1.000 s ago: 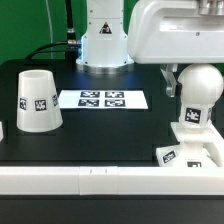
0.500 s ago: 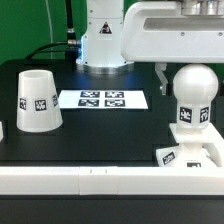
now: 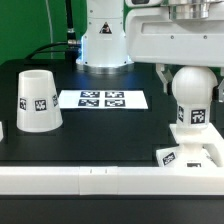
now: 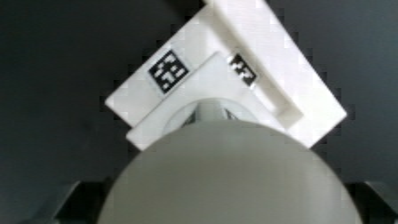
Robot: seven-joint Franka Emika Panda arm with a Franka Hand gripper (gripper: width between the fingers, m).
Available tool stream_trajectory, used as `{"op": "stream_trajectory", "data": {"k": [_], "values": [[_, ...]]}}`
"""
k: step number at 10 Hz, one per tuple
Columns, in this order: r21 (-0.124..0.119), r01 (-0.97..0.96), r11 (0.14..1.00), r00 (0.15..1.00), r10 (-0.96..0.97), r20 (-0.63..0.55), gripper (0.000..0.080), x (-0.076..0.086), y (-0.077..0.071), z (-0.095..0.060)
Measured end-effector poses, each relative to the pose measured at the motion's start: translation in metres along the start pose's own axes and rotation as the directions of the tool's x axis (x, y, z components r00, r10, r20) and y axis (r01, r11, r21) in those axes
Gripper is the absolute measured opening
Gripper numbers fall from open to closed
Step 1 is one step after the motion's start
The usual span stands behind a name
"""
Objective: Assemble lamp
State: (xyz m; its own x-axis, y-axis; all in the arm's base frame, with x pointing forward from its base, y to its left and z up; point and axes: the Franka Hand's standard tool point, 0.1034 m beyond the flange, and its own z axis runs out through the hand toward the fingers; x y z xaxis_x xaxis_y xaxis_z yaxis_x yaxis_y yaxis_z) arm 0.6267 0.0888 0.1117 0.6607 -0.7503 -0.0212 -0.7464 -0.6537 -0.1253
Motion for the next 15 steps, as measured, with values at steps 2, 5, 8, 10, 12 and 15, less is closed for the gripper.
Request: {"op": "stream_trajectory", "data": {"k": [2, 5, 8, 10, 12, 15], "values": [[0.015, -0.166, 0.986, 0.986, 0.166, 0.023, 0.0578, -0.001, -0.003, 0.001], [0.016, -0.31, 0.951, 0.95, 0.309, 0.036, 0.0578, -0.004, -0.005, 0.002], [0.017, -0.468, 0.884, 0.883, 0.466, 0.056, 0.0578, -0.007, -0.008, 0.002], [0.018, -0.479, 0.878, 0.877, 0.477, 0.061, 0.0635, -0.009, -0.009, 0.002], [0.023, -0.395, 0.918, 0.918, 0.393, 0.059, 0.0686, -0.009, -0.01, 0.001], [0.037, -0.108, 0.993, 0.993, 0.106, 0.048, 0.0698, -0.01, -0.01, 0.001]]}}
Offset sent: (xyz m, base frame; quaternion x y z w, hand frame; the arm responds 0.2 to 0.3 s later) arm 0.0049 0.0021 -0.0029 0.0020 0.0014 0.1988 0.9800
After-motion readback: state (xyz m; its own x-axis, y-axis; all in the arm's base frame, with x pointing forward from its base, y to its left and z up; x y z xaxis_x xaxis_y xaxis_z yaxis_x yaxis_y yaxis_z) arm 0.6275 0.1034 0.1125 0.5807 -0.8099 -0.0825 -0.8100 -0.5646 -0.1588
